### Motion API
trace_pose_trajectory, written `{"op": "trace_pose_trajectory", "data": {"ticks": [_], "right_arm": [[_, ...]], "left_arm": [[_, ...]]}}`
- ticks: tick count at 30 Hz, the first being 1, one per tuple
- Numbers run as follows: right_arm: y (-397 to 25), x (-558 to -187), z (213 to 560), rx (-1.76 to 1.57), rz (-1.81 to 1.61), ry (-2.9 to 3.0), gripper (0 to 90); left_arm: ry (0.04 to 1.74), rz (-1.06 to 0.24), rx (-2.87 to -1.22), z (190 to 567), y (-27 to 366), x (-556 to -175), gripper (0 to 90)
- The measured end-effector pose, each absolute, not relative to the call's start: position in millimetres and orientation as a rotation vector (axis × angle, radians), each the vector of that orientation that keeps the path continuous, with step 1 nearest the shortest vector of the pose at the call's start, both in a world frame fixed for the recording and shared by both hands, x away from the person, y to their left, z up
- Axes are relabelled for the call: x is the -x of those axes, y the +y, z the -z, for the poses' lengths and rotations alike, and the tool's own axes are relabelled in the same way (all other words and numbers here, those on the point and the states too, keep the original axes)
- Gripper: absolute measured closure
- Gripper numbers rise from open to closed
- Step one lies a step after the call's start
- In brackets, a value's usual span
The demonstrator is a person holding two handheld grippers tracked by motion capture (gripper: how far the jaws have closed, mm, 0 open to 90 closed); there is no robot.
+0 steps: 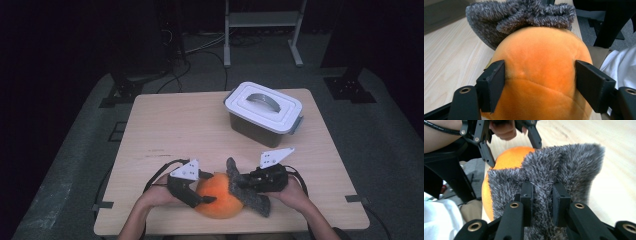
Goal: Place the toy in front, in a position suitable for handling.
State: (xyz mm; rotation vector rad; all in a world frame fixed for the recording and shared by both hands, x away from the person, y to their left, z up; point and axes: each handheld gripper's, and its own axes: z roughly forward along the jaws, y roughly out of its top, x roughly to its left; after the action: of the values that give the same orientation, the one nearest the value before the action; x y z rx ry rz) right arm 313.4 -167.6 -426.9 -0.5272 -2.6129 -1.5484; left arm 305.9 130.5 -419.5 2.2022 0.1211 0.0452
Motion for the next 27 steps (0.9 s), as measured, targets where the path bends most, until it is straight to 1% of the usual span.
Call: {"op": "trace_pose_trajectory", "data": {"ticks": [6,8,10,14,16,18,21,25,27], "right_arm": [[-178.2,-314.6,434.5,0.546,1.425,-2.683,73.0],[-181.0,-313.4,432.9,0.551,1.426,-2.704,73.2],[-181.1,-310.1,425.9,0.531,1.476,-2.717,73.4],[-176.0,-299.7,407.6,0.469,1.601,-2.71,73.5],[-171.7,-294.1,401.9,0.431,1.624,-2.722,73.5],[-166.7,-289.3,400.8,0.415,1.609,-2.76,73.3],[-165.4,-290.6,408.4,0.43,1.568,-2.796,73.7],[-174.8,-299.7,415.2,0.497,1.567,-2.785,74.0],[-180.7,-303.9,417.8,0.537,1.568,-2.786,74.0]], "left_arm": [[0.125,-0.044,-2.199,419.5,131.5,-306.2,28.4],[0.134,-0.055,-2.198,418.8,132.0,-306.8,32.0],[0.151,-0.065,-2.184,418.7,132.4,-307.5,38.4],[0.264,-0.049,-2.12,419.2,128.8,-312.1,45.0],[0.35,-0.05,-2.07,419.7,123.9,-314.4,46.7],[0.401,-0.059,-2.058,421.0,116.8,-314.8,46.5],[0.394,-0.083,-2.069,418.4,112.5,-312.7,40.2],[0.362,-0.069,-2.058,412.6,117.8,-313.3,25.1],[0.345,-0.065,-2.079,412.0,121.2,-313.0,16.8]]}}
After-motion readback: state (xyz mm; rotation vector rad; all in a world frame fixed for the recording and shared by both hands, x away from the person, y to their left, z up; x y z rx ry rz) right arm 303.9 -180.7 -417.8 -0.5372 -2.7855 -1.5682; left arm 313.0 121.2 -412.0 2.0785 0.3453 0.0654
